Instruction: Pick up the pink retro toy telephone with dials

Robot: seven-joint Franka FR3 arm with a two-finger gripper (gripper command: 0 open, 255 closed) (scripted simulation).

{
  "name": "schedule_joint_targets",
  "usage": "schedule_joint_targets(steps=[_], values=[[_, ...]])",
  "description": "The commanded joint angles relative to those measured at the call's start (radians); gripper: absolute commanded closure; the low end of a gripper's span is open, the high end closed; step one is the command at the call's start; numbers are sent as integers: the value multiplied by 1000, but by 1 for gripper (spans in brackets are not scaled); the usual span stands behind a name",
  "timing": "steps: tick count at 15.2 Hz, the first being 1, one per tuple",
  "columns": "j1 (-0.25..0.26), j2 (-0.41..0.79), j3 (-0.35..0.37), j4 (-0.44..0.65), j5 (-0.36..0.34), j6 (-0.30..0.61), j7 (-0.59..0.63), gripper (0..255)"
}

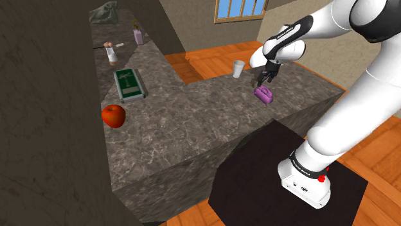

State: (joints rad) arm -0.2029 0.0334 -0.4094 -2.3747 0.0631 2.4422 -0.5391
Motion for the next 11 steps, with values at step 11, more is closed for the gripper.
schedule_joint_targets(steps=[11], values=[[-162,413,21,279,223,108,-215,0]])
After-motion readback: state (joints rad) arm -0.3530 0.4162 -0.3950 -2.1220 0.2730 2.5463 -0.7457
